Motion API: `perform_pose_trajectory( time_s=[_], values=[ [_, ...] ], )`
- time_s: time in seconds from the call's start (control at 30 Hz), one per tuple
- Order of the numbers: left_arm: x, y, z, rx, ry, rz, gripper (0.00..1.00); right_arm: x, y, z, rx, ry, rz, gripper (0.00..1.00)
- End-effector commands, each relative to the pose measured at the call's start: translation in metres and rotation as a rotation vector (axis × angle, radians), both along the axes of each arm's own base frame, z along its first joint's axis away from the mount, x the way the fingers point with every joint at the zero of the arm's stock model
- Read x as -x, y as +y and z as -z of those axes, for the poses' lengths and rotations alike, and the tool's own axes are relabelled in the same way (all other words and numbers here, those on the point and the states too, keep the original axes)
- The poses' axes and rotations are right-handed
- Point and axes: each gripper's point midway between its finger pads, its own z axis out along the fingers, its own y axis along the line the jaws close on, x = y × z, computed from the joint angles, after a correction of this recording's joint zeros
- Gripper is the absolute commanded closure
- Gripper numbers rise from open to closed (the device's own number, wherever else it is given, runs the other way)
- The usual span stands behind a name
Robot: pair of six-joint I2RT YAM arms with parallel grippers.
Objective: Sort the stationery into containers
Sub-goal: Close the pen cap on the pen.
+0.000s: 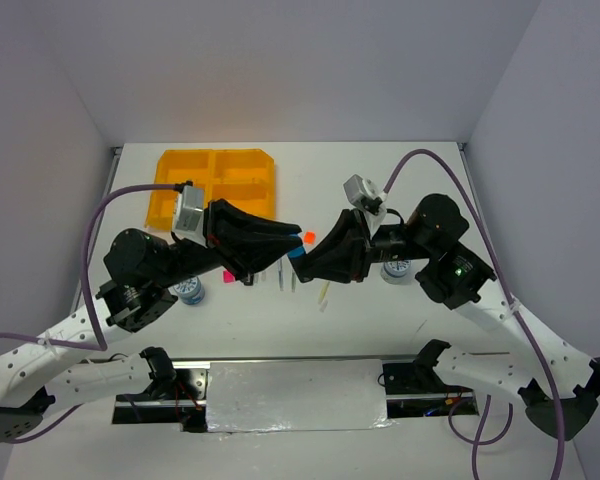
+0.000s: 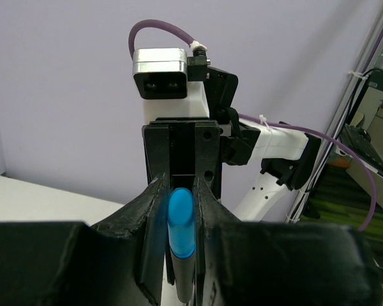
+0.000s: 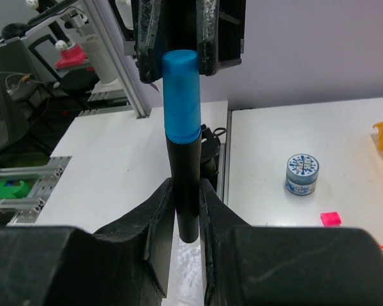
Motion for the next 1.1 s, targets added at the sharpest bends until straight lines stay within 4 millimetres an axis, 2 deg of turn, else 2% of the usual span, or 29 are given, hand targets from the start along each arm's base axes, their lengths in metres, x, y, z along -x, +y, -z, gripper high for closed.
perform_pose_trajectory(
  time_s=[0.0, 0.2, 0.23, 0.27, 0.33, 0.37, 0.4, 0.47, 0.6, 0.93, 1.07],
  values=[
    [0.016, -0.027, 0.118, -0.347, 0.249, 0.166, 1.0, 0.001, -0.025, -0.12, -0.311, -0.31, 0.124, 1.0],
    [0.011, -0.027, 0.136, -0.381, 0.3, 0.137, 1.0, -0.001, -0.022, -0.135, -0.316, -0.34, 0.11, 1.0],
    [0.008, -0.028, 0.141, -0.391, 0.32, 0.129, 1.0, -0.005, -0.019, -0.135, -0.306, -0.339, 0.111, 1.0],
    [0.007, -0.029, 0.146, -0.406, 0.33, 0.125, 1.0, -0.003, -0.021, -0.144, -0.315, -0.356, 0.11, 1.0],
    [0.005, -0.03, 0.157, -0.439, 0.36, 0.116, 1.0, -0.011, -0.014, -0.142, -0.281, -0.354, 0.111, 1.0],
    [0.005, -0.029, 0.16, -0.451, 0.371, 0.113, 1.0, -0.008, -0.017, -0.152, -0.291, -0.376, 0.116, 1.0],
    [0.005, -0.029, 0.166, -0.47, 0.387, 0.111, 1.0, -0.012, -0.016, -0.152, -0.28, -0.378, 0.127, 1.0],
    [0.003, -0.025, 0.18, -0.518, 0.418, 0.085, 1.0, -0.012, -0.018, -0.16, -0.289, -0.397, 0.135, 1.0],
    [0.007, -0.017, 0.2, -0.563, 0.463, 0.103, 1.0, -0.019, -0.014, -0.162, -0.27, -0.401, 0.136, 1.0],
    [0.015, -0.011, 0.224, -0.622, 0.512, 0.165, 1.0, -0.019, -0.013, -0.171, -0.24, -0.439, 0.108, 1.0],
    [0.018, -0.01, 0.222, -0.593, 0.518, 0.172, 1.0, -0.019, -0.014, -0.172, -0.249, -0.435, 0.111, 1.0]
  ],
)
